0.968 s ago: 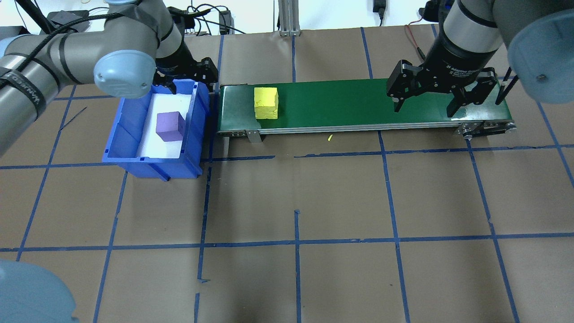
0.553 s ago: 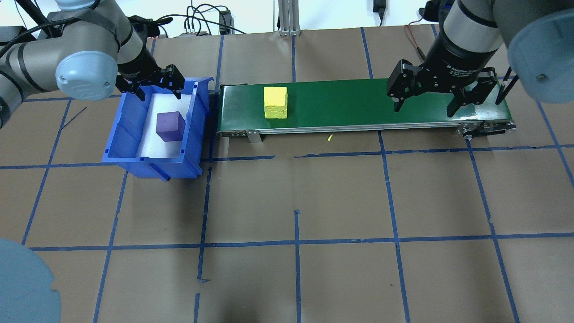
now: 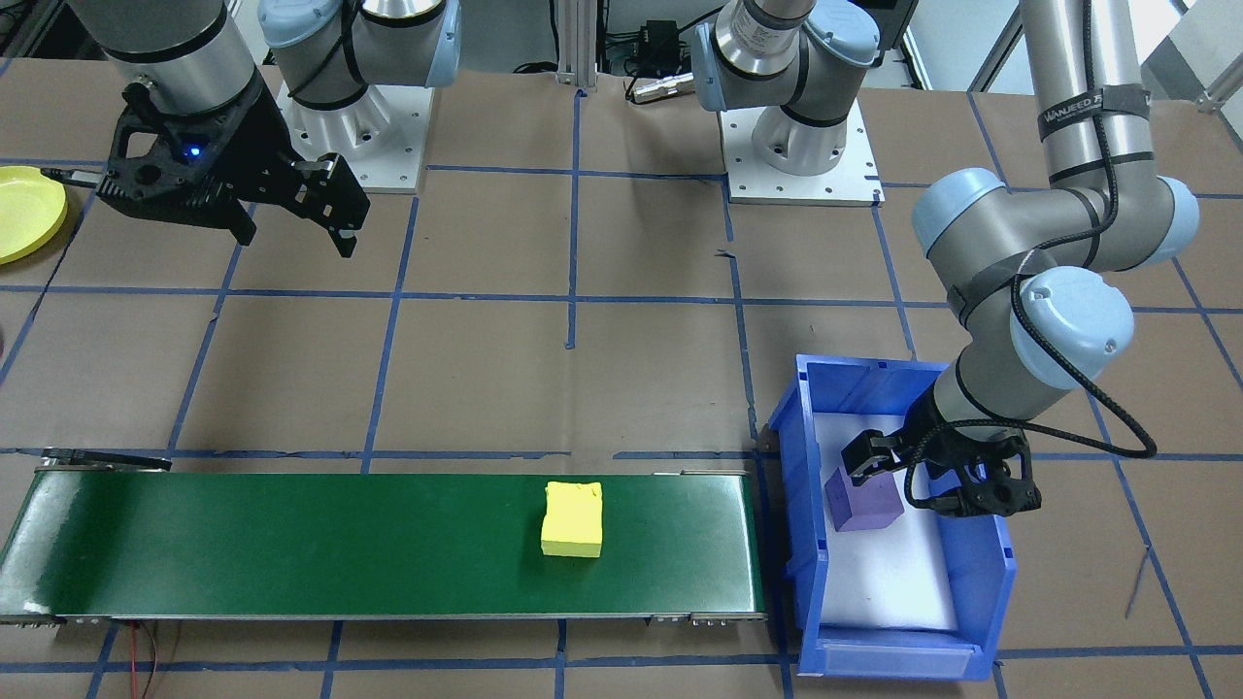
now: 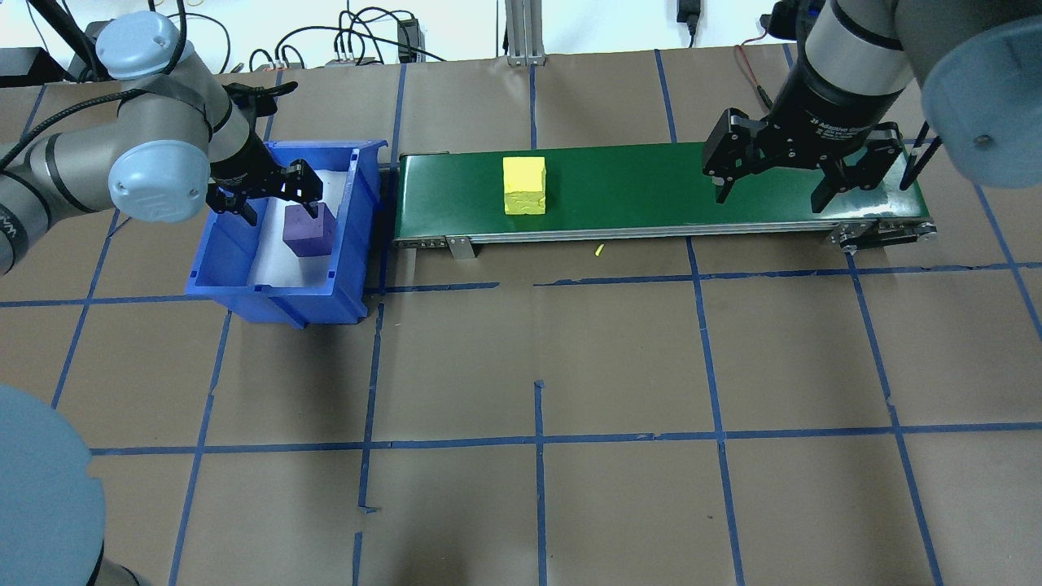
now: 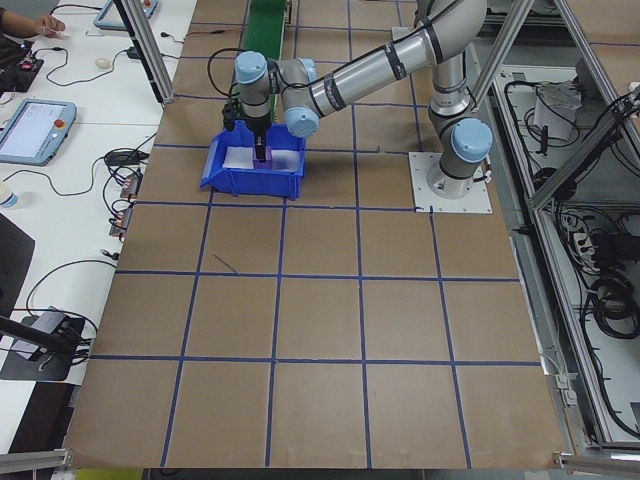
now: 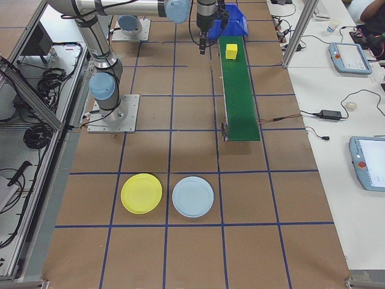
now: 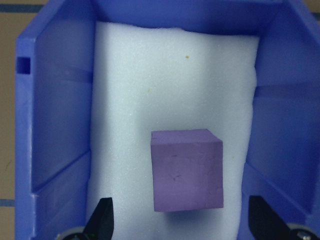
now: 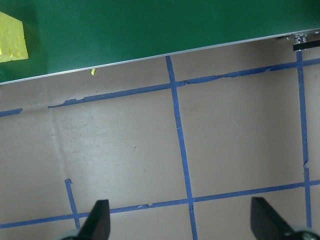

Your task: Move block left to right into plate

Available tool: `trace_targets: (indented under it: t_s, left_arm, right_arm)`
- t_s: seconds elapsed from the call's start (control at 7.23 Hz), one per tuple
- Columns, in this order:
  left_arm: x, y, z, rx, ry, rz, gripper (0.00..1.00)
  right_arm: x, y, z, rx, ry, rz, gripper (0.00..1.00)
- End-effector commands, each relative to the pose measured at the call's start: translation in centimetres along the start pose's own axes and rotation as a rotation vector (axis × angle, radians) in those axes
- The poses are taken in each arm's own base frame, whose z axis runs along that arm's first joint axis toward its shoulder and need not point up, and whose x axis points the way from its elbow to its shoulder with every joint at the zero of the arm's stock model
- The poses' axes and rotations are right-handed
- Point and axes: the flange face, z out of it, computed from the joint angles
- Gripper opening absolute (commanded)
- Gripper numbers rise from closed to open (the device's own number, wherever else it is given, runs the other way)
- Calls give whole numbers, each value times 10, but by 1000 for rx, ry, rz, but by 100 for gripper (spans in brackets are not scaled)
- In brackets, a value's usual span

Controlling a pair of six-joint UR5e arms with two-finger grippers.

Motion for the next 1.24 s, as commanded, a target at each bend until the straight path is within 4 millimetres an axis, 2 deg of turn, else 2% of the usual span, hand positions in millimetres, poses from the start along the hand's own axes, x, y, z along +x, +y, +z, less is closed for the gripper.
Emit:
trace_targets:
  t_s: [0.0, 0.41, 0.55, 0.69, 0.83, 0.97, 1.11]
  left_arm:
    - [3, 0, 10, -13, 40, -18, 93]
    - [1, -8, 36, -47, 33, -10, 88]
    - [0, -10, 38, -48, 36, -15, 85]
    - [0, -10, 39, -50, 31, -10, 68]
    - [0, -10, 36, -46, 29, -15, 41]
    - [1, -10, 14, -15, 28, -15, 28]
    - [0, -8, -2, 7, 13, -5, 21]
  right_arm:
    - [1, 0, 0, 0, 0, 2, 100]
    - [0, 0, 1, -2, 0, -1, 100]
    - [0, 0, 0, 0, 0, 0, 100]
    - [0, 0, 1, -1, 0, -1, 100]
    - [0, 0, 1, -2, 0, -1, 100]
    - [0, 0, 1, -2, 0, 0, 100]
    - [0, 0, 1, -2, 0, 0, 100]
